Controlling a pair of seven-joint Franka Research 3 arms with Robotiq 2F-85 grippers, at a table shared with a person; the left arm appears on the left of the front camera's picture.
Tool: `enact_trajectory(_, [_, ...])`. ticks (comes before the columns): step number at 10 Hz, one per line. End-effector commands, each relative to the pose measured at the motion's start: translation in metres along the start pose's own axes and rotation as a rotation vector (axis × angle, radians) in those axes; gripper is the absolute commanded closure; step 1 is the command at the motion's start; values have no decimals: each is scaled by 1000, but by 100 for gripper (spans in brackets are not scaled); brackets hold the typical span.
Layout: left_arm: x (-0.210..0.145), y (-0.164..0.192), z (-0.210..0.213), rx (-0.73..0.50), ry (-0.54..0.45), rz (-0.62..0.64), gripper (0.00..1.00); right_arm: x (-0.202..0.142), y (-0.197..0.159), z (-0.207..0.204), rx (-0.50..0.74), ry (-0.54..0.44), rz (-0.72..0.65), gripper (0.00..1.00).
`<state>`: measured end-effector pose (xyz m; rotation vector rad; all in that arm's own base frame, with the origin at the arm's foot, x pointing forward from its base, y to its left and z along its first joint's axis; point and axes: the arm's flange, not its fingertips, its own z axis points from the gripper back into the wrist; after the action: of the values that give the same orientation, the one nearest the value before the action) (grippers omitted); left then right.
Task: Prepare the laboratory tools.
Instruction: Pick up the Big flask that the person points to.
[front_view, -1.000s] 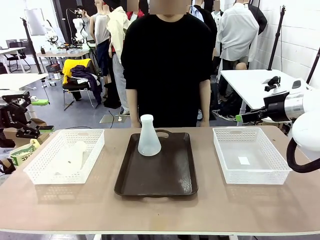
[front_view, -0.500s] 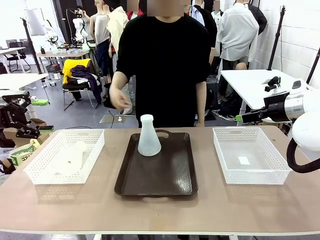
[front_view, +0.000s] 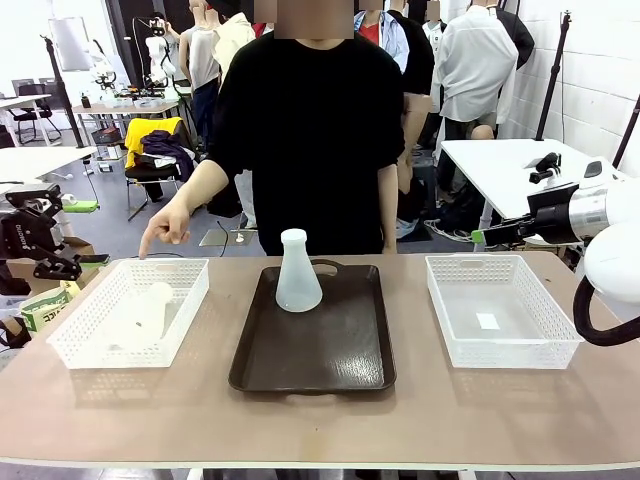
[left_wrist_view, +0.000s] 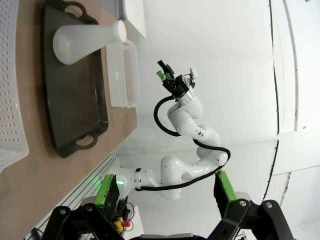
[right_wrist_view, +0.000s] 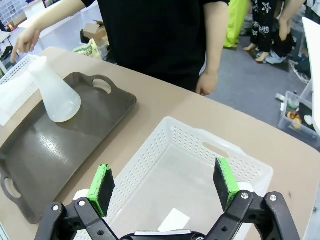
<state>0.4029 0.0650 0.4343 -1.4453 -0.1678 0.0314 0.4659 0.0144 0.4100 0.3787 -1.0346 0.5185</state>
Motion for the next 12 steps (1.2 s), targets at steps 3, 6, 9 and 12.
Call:
enact_trajectory(3, [5, -5, 5, 2, 34, 3, 0, 1, 1, 0, 5, 4, -7, 0])
enact_trajectory(6, [4, -6, 4, 8, 26, 0, 0, 1, 1, 0, 5, 4, -7, 0])
enact_trajectory(9, [25, -12, -1, 229, -54, -41, 0, 1, 1, 0, 5, 4, -7, 0])
enact_trajectory(12, [58, -35, -31, 703, -139, -272, 0, 1, 1, 0, 5, 4, -7, 0])
